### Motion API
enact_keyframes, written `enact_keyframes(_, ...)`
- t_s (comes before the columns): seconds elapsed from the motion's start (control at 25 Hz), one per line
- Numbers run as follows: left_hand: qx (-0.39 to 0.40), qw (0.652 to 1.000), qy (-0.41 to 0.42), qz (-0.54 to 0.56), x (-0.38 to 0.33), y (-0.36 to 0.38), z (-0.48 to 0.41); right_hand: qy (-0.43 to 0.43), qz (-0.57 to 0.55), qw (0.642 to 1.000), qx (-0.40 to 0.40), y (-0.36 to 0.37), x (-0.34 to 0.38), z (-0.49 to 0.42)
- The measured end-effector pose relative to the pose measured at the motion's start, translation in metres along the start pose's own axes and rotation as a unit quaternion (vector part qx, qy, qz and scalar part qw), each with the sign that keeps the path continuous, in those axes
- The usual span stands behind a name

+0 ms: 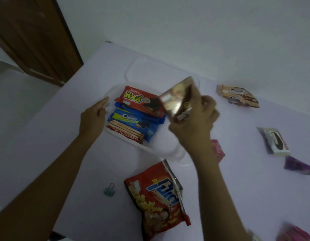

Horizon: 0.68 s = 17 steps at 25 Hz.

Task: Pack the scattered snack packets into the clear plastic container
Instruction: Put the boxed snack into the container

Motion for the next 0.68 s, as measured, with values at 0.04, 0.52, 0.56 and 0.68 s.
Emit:
enact_keyframes(0.04, 0.025, 1.000, -0.009, 0.008, 0.002, 0.001, -0.001, -0.054, 0.004, 0.998, 0.029, 0.018, 0.024, 0.006)
enact_keyframes(0.52, 0.130, 0.970, -0.065, 0.194, 0.002, 0.000, -0.003, -0.142, 0.046, 0.932, 0.330, 0.134, 0.076, -0.006)
enact_keyframes(0.56, 0.132, 0.969, -0.063, 0.198, 0.001, 0.001, -0.003, -0.141, 0.054, 0.932, 0.329, 0.138, 0.076, -0.008)
enact_keyframes(0.68, 0.128, 0.969, -0.060, 0.200, 0.000, 0.000, -0.003, -0.139, 0.087, 0.932, 0.324, 0.152, 0.076, -0.008)
Point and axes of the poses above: each hand's wrist, its own z-axis away from the middle knuckle, its own y-axis out of the palm, x = y × z, the point moved 10 cm from there along -z, towards the middle knuckle, and after that the axes turned 10 degrees about x, right-handed, at the moved point
